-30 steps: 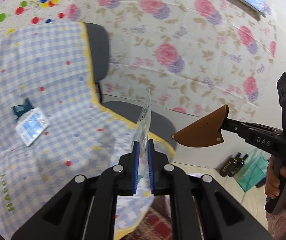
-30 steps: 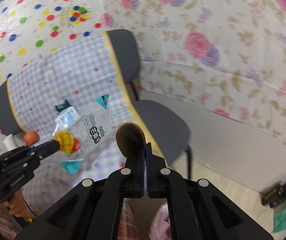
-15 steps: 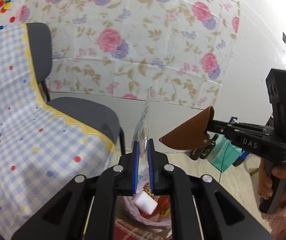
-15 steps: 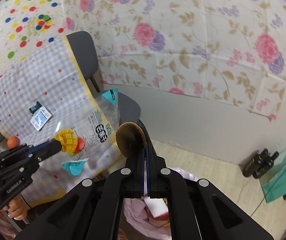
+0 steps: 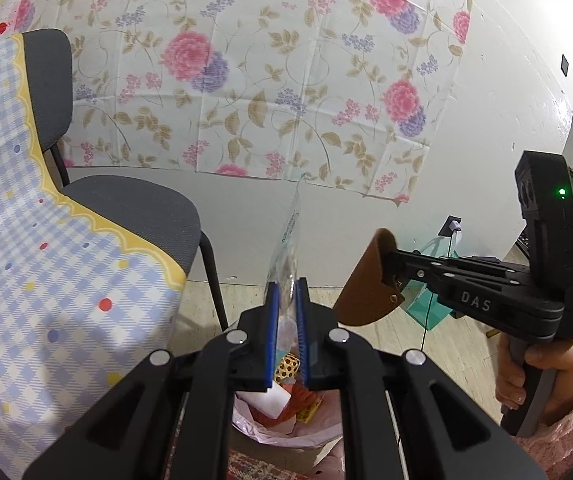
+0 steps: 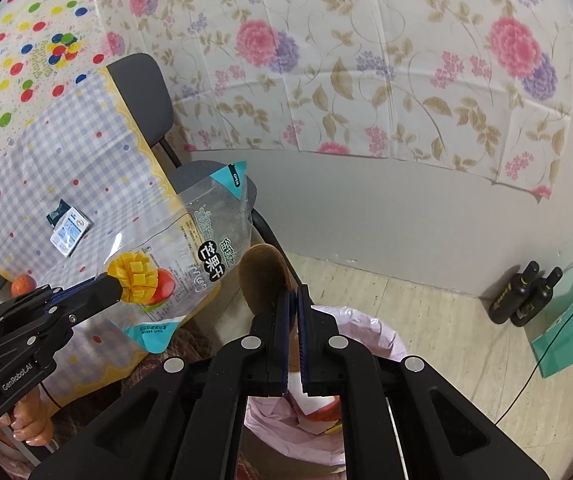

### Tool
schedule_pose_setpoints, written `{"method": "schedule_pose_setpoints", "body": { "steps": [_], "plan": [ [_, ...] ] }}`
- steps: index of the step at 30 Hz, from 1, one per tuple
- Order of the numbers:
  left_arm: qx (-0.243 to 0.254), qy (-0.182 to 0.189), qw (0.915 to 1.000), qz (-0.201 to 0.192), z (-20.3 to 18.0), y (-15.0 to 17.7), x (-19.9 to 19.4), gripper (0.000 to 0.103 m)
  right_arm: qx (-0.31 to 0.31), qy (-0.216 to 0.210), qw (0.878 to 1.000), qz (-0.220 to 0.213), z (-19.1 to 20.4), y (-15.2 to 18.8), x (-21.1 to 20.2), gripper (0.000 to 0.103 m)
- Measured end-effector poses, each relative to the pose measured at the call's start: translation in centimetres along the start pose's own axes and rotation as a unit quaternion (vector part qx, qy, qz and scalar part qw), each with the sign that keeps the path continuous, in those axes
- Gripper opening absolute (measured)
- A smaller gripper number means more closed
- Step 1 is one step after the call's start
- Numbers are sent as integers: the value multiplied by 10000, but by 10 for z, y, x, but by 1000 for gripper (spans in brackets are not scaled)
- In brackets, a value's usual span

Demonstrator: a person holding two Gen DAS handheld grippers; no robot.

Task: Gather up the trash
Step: 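Carry the leather piece and snack bag to the trash bin and release both, then move both tools back over the chair toward the milk carton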

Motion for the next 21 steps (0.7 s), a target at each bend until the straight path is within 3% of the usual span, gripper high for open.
{"method": "schedule_pose_setpoints", "body": {
  "steps": [1, 5, 8, 12, 21],
  "plan": [
    [12, -3, 10000, 14, -1, 0, 1, 7, 36, -21, 10000, 6, -2, 0, 1, 8],
    [51, 16, 10000, 80, -6, 0, 7, 7, 110, -95, 9999, -18, -7, -1, 1, 27],
    [95, 25, 9999, 119, -10, -1, 11, 10, 148, -86, 9998, -124, -9, -4, -4, 27],
    [170, 47, 9997, 164, -16, -2, 16, 25, 157, -50, 9995, -254, -12, -8, -12, 28],
    [-50, -190, 9998, 89, 1, -3, 12, 29, 111, -138, 9992, -363, -8, -10, -17, 28]
  ]
}}
Point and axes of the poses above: each gripper's, at about its wrist camera, not at the fingertips, and x roughly the way its jaws point, z to its left, y to its underside, the point moved 2 cm from there along x, roughly the way its jaws point, and after that the axes turned 3 degrees about -y, right-handed, at the moved point
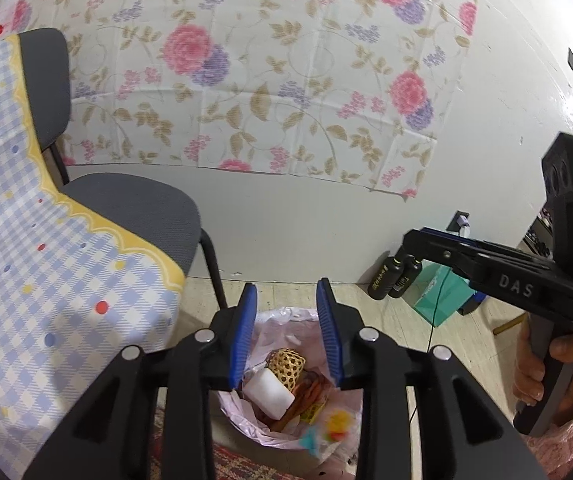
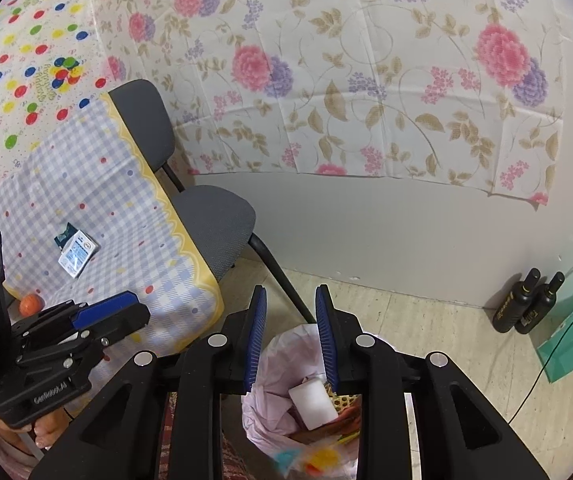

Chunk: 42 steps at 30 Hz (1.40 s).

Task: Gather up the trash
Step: 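Move both tools back over the chair toward the milk carton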

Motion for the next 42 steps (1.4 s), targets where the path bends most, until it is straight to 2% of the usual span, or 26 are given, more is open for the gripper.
{"method": "schedule_pose_setpoints", "body": {
  "steps": [7, 9, 15, 19, 26, 35, 40, 42],
  "plan": [
    [-229, -172, 9995, -136, 21, -2, -11, 30, -146, -53, 9999, 28, 13, -2, 2, 28],
    [-233, -300, 9991, -190, 26, -1, -14, 41, -194, -77, 9998, 22, 16, -3, 4, 28],
    [-325, -962, 9945, -252, 54, 2, -21, 48, -301, -220, 9992, 136, 27, 0, 20, 28],
    [-530, -1531, 9866, -210, 80, 5, -29, 54, -494, -308, 9981, 196, 39, 0, 30, 28],
    [-731, -2202, 9723, -292, 117, 6, -52, 56, -680, -601, 9957, 190, 69, -10, 47, 28],
    [-1126, -2734, 9547, -337, 162, 13, -75, 59, -1091, -1122, 9864, 500, 121, -15, 88, 28],
    [-1411, -3177, 9369, -369, 193, 22, -97, 59, -1388, -1408, 9788, 532, 160, -22, 108, 28],
    [-1524, -3400, 9270, -416, 207, 24, -110, 60, -1489, -1533, 9754, 533, 176, -25, 115, 28]
  ]
}}
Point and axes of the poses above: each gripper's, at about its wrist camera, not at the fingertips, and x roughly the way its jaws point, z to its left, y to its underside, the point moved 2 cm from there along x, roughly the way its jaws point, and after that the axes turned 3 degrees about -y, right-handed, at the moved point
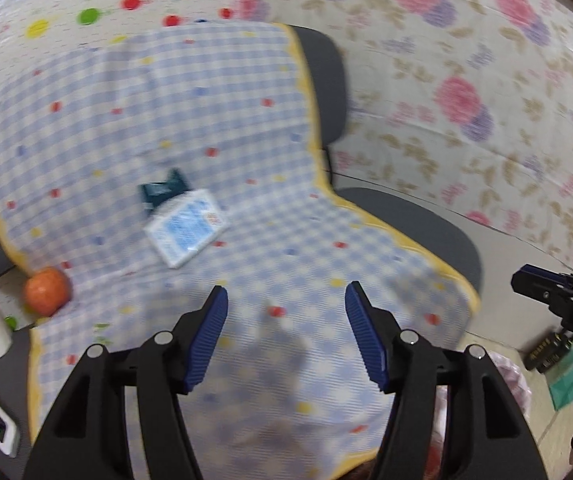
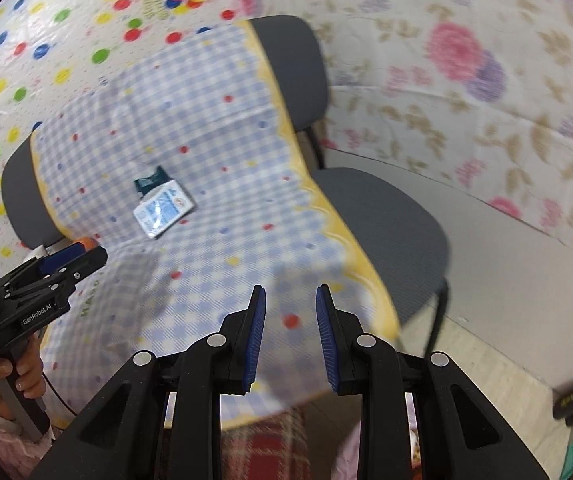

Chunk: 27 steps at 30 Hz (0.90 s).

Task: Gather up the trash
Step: 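Move both tools back over the chair toward the milk carton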

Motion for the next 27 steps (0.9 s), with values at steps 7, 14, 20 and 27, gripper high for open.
{"method": "schedule_pose_setpoints", "body": {
  "steps": [7, 14, 20, 27],
  "plan": [
    [-535, -850, 9945, -307, 71, -23, -9, 60, -419, -328, 9986, -16, 38, -33, 37, 28],
    [-787, -1598, 9820, -630, 125, -52, -16, 63, -759, -618, 9952, 72, 75, -62, 79, 29],
    [-979, -1901, 9755, -508, 157, -58, 6, 65, -1025, -788, 9914, 210, 106, -80, 129, 32],
    [-979, -1938, 9761, -49, 174, -45, 61, 65, -1253, -970, 9866, 387, 144, -99, 196, 34]
  ]
}}
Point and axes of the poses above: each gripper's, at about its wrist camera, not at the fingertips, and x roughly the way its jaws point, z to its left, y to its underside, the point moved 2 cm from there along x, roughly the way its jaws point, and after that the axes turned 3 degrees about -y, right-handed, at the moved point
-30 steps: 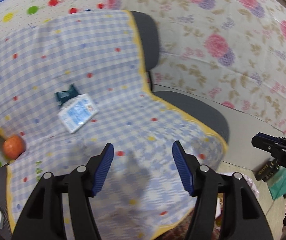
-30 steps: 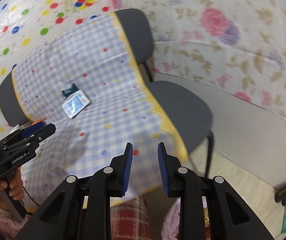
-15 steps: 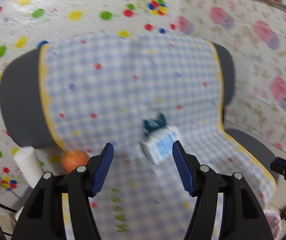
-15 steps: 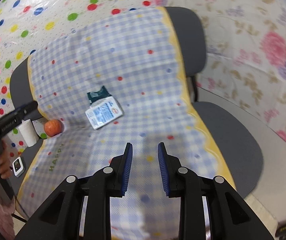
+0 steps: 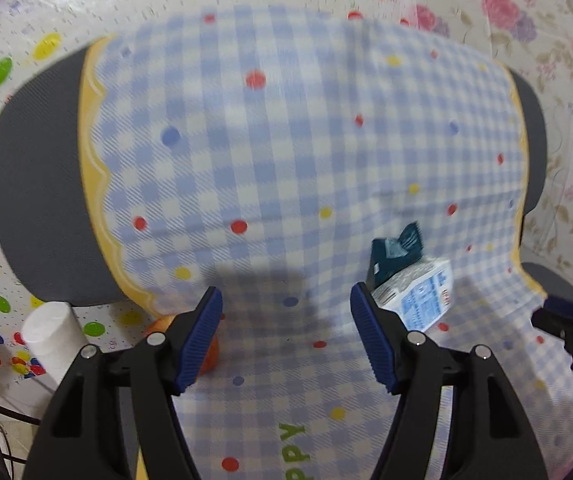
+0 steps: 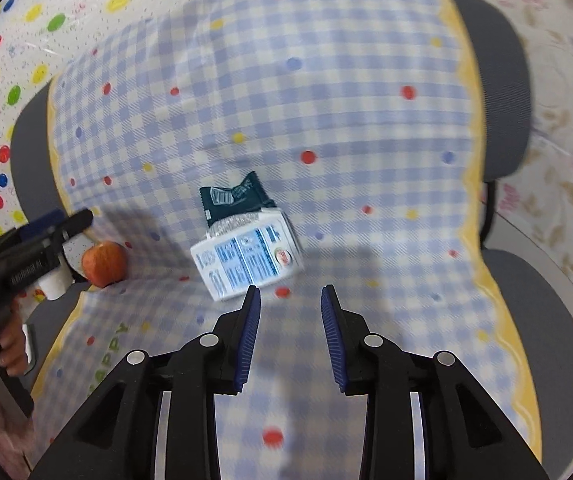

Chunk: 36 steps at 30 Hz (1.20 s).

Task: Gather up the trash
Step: 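Move both tools back over the chair toward the milk carton, then grasp the white milk carton with the left gripper while the right gripper grasps the teal wrapper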

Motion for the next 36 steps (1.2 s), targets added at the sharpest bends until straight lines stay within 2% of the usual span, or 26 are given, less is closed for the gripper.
{"method": "schedule_pose_setpoints", "body": {
  "steps": [5, 7, 14, 21, 22, 23, 24, 25, 27, 30, 34, 36],
  "plan": [
    [-12, 17, 9998, 196, 0, 3, 30, 65, -110, -102, 9999, 3, 9, -25, 41, 45],
    [-34, 17, 9997, 237, 1, 3, 40, 65, -129, -151, 9998, -1, 12, -35, 55, 46],
    [-58, 69, 9990, 437, 5, 11, 68, 65, -238, -319, 9992, 16, 20, -66, 106, 47],
    [-126, 338, 9980, 526, 4, 17, 75, 65, -383, -428, 9983, 112, 22, -82, 135, 46],
    [-127, 379, 9977, 540, 3, 18, 74, 65, -414, -431, 9981, 129, 23, -84, 137, 45],
    [-121, 410, 9976, 545, 2, 19, 74, 65, -427, -433, 9980, 144, 23, -85, 138, 38],
    [-90, 475, 9974, 542, 0, 19, 71, 65, -445, -537, 9974, 199, 24, -86, 140, 29],
    [-65, 509, 9972, 540, -5, 20, 71, 65, -459, -650, 9964, 279, 28, -86, 143, 15],
    [4, 597, 9969, 518, -11, 20, 65, 65, -619, -620, 9957, 294, 35, -85, 139, 13],
    [118, 702, 9963, 488, -21, 23, 56, 65, -776, -527, 9956, 8, 40, -85, 115, 10],
    [214, 898, 9946, 465, -41, 27, 42, 65, -561, -143, 9969, -526, 21, -88, 68, 10],
    [269, 1050, 9929, 488, -56, 30, 37, 65, -387, -3, 9975, -592, 8, -86, 53, 10]
  ]
}}
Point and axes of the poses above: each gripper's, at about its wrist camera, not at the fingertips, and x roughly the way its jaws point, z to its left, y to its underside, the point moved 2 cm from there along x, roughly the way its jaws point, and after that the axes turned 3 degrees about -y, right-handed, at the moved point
